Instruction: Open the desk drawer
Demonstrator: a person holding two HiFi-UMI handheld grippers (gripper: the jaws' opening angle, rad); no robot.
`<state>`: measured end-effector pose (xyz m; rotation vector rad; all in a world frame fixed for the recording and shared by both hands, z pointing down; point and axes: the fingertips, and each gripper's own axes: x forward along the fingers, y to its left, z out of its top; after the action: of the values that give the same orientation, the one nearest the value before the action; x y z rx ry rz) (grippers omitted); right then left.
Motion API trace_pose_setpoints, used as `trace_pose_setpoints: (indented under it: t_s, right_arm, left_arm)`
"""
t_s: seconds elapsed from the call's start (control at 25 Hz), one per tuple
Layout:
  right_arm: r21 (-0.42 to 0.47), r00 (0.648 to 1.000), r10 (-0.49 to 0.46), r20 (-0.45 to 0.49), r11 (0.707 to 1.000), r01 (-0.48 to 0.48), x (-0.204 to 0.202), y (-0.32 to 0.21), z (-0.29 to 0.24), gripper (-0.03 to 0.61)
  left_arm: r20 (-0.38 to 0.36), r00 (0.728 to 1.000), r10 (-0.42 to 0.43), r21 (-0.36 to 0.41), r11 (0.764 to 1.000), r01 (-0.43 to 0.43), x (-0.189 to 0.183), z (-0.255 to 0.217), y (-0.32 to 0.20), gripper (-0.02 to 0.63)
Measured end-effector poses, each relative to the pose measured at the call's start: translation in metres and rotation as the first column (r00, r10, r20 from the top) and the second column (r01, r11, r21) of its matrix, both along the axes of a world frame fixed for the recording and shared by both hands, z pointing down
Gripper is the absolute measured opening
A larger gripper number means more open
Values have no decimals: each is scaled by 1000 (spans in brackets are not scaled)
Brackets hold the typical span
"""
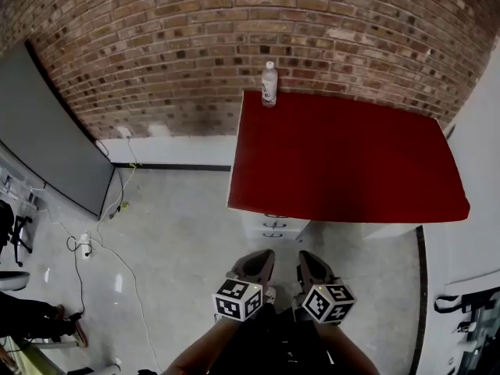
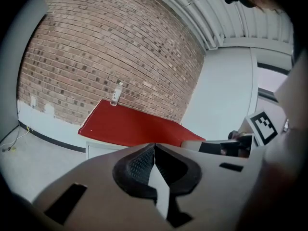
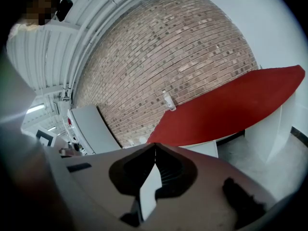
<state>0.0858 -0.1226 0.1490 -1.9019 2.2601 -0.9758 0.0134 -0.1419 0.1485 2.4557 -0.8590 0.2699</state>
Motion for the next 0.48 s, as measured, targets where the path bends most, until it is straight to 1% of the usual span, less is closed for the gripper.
trace_pose_setpoints:
  t_s: [0.16,0.24,0.32,0.48]
  right_arm:
    - [-6,998,-59,-29,998,59,2,-8,5,11]
    - [-10,995,-89,-47,996,88,2,-11,9,11]
    - [-6,992,-114,-55,993,114,3,-14,13,11]
    - [-8,989,-137,-64,991,137,5,-24,23,11]
  left_arm:
    - [-8,1000,14,0,1000,-14,3,2,-10,11]
    - [-7,1000,6,-2,1000,-6,3,5,-13,11]
    - [1,1000,1,0,1000,-1,3,9,-16,11]
    - [26,999,20,5,1000,-20,3,20,-20,11]
